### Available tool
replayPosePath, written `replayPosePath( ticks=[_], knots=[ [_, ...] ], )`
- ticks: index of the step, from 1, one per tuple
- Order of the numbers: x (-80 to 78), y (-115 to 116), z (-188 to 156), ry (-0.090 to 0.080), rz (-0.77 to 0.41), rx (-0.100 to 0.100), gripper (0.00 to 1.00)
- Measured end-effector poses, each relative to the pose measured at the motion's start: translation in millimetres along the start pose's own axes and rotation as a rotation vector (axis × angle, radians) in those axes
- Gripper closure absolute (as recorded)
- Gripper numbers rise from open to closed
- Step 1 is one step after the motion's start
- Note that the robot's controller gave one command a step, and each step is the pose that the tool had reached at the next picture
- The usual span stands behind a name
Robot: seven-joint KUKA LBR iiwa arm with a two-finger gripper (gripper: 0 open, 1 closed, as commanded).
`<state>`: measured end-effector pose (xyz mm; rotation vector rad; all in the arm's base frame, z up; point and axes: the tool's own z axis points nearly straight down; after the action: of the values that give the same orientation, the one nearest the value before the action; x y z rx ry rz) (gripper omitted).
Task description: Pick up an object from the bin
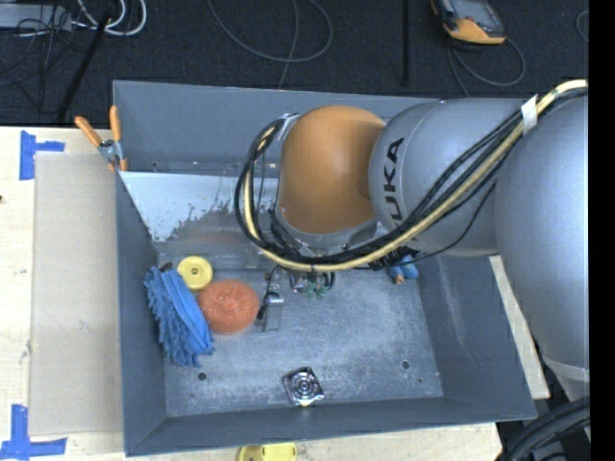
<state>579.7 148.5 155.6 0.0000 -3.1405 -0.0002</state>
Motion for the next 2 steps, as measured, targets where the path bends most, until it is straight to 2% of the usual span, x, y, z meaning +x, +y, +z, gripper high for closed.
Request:
replayPosePath(
  ticks=[1,2],
  knots=[
    [-1.3,8,36,-0.004,-0.068,0.0,0.0],
    [2.8,10,72,-0.002,-0.276,0.0,0.0]
  ],
)
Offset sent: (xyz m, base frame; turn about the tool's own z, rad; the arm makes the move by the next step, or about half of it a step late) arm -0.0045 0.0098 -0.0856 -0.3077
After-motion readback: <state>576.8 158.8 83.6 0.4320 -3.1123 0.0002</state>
